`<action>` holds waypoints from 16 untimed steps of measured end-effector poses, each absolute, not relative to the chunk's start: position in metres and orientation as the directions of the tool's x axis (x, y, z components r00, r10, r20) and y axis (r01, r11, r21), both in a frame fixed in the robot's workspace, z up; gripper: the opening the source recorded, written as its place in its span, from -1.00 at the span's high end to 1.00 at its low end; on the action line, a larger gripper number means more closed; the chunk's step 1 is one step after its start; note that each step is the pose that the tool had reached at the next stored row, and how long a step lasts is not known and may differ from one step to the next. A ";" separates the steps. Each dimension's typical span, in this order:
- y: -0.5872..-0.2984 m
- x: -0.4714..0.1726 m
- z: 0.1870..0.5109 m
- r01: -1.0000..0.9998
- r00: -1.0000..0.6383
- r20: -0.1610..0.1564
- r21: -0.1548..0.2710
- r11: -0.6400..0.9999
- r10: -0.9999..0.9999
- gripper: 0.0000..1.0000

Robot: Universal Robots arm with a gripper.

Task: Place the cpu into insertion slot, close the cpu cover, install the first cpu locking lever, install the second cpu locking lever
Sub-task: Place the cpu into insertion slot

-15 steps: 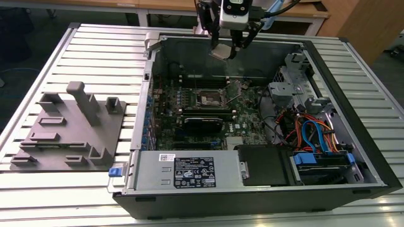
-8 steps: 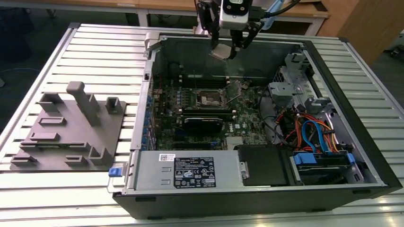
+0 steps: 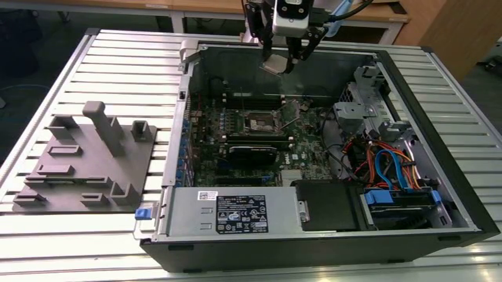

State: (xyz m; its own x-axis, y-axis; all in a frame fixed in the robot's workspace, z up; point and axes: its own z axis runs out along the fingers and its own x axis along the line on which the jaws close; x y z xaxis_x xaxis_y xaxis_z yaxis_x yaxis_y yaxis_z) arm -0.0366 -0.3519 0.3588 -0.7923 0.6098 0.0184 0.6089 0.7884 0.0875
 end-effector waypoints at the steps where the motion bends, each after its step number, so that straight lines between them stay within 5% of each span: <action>1: -0.352 -0.037 0.359 0.611 -0.790 0.018 0.087 0.787 0.612 -0.07; 16: -0.352 -0.037 0.358 0.730 -0.681 0.018 0.086 0.678 0.732 -0.07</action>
